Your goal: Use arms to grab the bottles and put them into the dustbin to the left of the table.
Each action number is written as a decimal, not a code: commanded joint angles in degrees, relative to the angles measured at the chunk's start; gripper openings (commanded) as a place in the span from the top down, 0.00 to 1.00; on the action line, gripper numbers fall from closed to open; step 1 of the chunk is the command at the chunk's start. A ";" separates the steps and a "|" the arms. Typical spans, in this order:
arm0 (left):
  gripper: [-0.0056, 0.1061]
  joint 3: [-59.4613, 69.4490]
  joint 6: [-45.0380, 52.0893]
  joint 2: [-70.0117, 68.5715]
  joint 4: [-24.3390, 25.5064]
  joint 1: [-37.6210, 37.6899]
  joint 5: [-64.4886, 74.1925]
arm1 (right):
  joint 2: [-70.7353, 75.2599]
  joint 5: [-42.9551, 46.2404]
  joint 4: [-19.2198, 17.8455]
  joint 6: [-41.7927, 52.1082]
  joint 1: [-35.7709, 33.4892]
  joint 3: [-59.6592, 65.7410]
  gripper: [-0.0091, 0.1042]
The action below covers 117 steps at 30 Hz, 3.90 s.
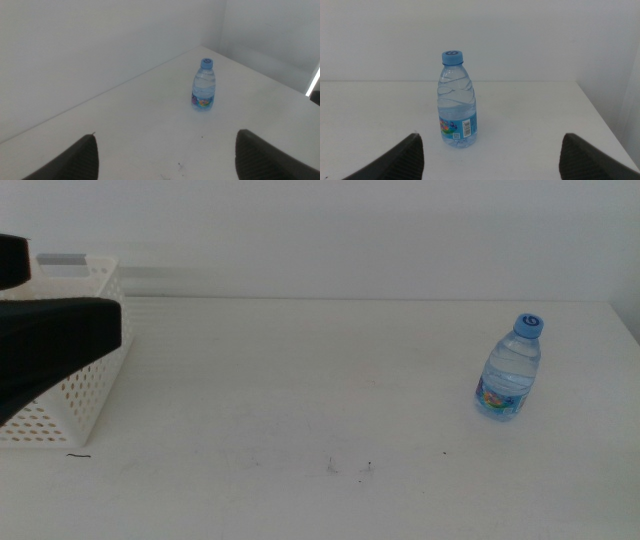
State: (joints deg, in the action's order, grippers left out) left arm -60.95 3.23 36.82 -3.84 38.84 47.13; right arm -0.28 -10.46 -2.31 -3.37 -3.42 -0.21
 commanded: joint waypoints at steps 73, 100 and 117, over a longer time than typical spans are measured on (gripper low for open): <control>0.11 0.26 -0.05 -0.09 -0.04 -0.04 -1.51 | -120.64 44.36 -6.61 1.21 -22.93 -67.26 0.94; 0.11 0.26 -0.05 -0.09 -0.04 -0.04 -1.51 | -103.45 12.38 -6.34 -10.43 -28.95 -64.23 0.11; 0.11 0.26 -0.05 -0.09 0.46 -0.04 -1.51 | -68.54 -24.29 -4.88 -4.77 -29.15 -73.57 0.15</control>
State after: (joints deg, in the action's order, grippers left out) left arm -60.95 3.23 36.92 -3.64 38.84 46.17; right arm -68.69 -35.62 -7.20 -8.82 -32.42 -73.55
